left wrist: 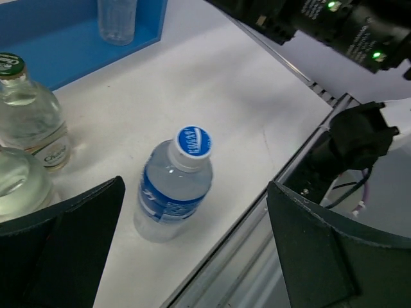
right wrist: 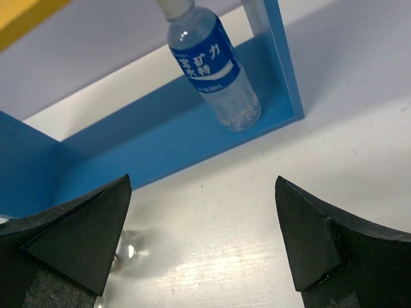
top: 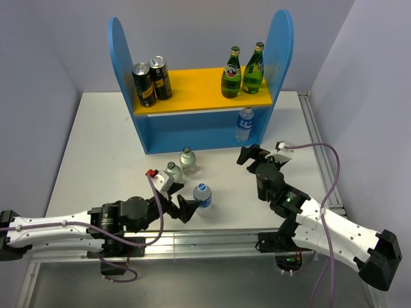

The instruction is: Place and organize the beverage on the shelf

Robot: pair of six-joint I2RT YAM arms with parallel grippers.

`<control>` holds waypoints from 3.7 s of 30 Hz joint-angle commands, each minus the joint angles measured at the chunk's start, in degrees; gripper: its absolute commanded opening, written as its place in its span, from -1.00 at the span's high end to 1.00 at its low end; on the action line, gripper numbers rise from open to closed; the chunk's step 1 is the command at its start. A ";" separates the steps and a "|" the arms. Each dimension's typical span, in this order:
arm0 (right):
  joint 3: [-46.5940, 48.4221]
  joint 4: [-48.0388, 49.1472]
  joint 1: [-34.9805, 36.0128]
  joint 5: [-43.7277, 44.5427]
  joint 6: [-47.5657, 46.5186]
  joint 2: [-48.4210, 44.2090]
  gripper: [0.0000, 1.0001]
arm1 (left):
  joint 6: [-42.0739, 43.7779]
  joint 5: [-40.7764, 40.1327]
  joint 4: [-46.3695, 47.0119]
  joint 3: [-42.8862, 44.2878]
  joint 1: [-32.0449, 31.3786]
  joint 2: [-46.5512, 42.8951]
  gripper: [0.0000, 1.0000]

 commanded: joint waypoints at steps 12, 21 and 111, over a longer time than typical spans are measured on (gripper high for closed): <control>-1.38 -1.50 0.48 3.67 1.19 -2.37 -1.00 | -6.05 -6.41 11.40 -3.22 -3.45 17.77 -0.99; -2.61 -1.58 0.48 4.82 0.57 -5.89 -1.00 | -4.38 -14.32 21.95 2.23 -2.14 34.65 -0.81; -5.07 2.02 0.39 4.03 0.05 -5.11 -1.00 | 13.63 3.51 42.44 58.05 32.32 88.37 -0.99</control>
